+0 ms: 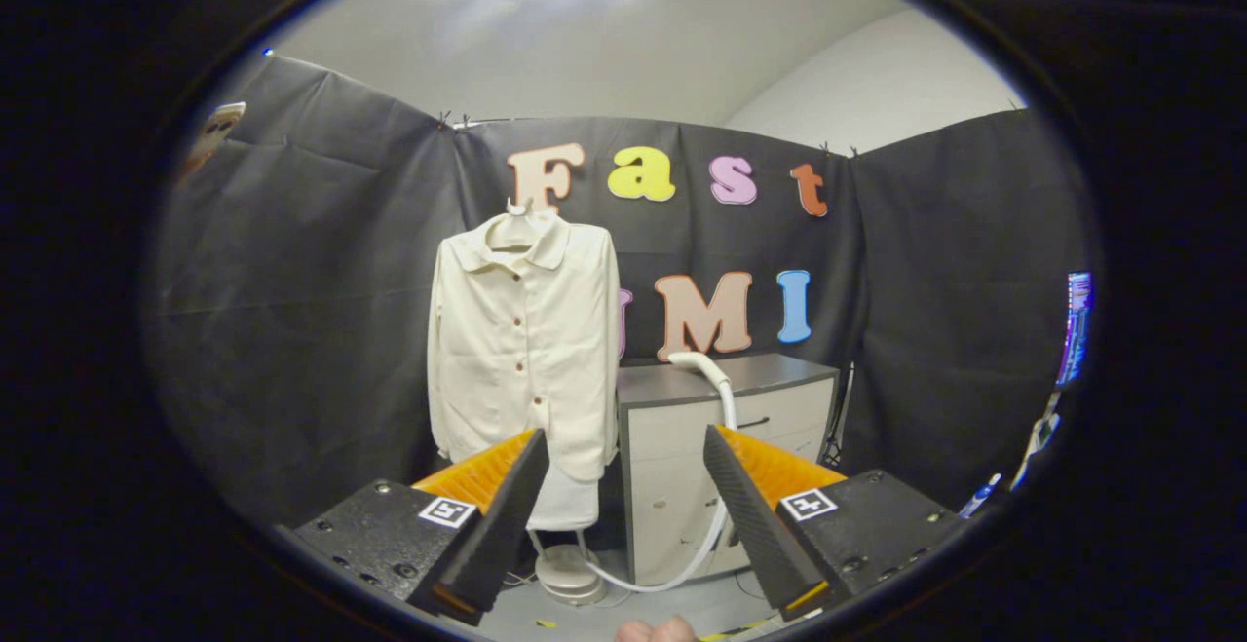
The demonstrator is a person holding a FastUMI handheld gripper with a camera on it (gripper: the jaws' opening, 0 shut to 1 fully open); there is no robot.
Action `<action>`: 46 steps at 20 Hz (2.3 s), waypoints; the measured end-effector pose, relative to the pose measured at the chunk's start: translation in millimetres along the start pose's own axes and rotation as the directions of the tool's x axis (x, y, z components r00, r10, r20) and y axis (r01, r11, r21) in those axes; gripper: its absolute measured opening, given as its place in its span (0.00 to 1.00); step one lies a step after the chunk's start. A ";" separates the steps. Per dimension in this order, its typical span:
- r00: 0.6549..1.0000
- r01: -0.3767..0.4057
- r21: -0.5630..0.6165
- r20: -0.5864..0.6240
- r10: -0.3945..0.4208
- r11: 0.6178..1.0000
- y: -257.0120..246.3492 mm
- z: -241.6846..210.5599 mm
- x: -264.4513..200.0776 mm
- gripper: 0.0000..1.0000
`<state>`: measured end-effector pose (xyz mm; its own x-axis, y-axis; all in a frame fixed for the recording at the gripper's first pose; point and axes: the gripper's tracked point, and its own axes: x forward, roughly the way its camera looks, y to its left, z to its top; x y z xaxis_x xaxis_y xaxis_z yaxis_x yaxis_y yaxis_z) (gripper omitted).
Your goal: Iron the clothes twice with a garment steamer, once on the left side and once on the right side.
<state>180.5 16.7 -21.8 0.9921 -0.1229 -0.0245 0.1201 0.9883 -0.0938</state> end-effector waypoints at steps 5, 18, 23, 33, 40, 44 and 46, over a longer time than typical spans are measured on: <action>1.000 -0.022 -0.013 0.006 0.023 1.000 -30.3 -1.6 76.5 0.99; 0.993 -0.114 0.017 -0.017 0.115 0.993 -98.1 -14.1 245.8 0.99; 0.991 -0.129 0.007 -0.024 0.129 0.992 -118.4 -18.3 289.5 0.99; 0.995 -0.071 0.021 -0.066 0.072 0.997 -153.9 -34.9 361.7 0.97; 0.991 -0.012 0.005 -0.133 0.013 1.000 -172.8 -43.9 416.1 0.97; 0.985 -0.007 0.024 -0.170 0.011 1.000 -173.7 -52.5 437.7 0.97; 0.983 -0.007 0.021 -0.183 0.010 1.000 -173.7 -56.0 447.5 0.97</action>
<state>601.6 -215.0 -72.2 0.9701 -0.1270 -0.2069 0.1143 0.9908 -0.0723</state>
